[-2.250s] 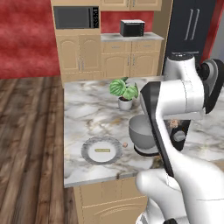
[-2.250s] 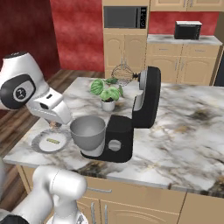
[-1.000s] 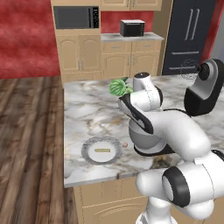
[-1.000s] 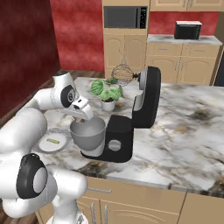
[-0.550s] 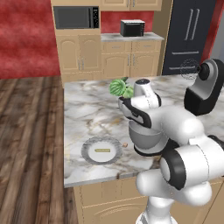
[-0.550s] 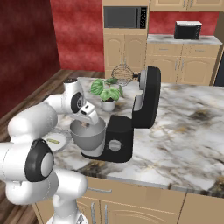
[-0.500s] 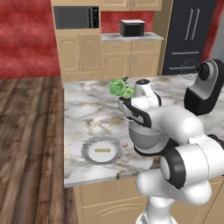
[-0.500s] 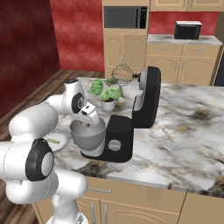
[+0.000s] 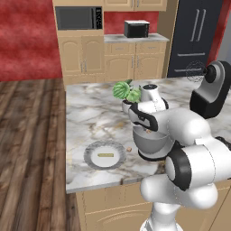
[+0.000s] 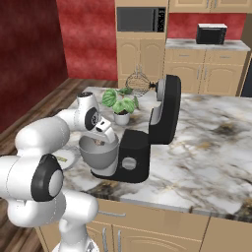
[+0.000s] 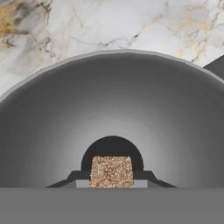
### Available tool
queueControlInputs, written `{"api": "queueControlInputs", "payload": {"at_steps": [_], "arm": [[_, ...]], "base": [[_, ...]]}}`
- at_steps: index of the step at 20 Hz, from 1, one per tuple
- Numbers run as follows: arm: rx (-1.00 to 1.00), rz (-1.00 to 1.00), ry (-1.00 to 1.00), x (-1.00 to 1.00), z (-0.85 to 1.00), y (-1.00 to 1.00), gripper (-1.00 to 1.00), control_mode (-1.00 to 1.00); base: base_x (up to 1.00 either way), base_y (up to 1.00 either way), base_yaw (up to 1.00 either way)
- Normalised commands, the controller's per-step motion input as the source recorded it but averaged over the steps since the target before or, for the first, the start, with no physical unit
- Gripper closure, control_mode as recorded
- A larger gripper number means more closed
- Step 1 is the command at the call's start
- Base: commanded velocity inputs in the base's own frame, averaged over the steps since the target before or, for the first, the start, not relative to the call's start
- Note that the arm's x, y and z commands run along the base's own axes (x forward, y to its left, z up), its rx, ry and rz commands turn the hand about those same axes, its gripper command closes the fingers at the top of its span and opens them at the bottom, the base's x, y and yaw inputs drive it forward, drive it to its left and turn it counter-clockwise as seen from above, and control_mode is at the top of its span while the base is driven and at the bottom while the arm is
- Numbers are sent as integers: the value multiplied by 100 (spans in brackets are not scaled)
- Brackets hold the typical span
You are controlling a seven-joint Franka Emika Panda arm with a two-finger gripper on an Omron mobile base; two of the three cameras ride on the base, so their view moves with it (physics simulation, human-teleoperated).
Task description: Add butter and sugar cubes to the stand mixer bowl and then turn on the stand mixer to begin making frosting.
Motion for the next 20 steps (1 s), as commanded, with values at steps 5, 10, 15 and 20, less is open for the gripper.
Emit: {"api": "queueControlInputs", "payload": {"at_steps": [5, 10, 15, 20], "arm": [[0, 0, 0, 0, -12, 0, -100, -100], [0, 0, 0, 0, 0, 0, -100, -100], [0, 0, 0, -5, 2, 0, -100, -100], [0, 0, -2, -18, 54, 17, -100, -100]], "base": [[0, 0, 0], [0, 0, 0], [0, 0, 0], [0, 0, 0]]}}
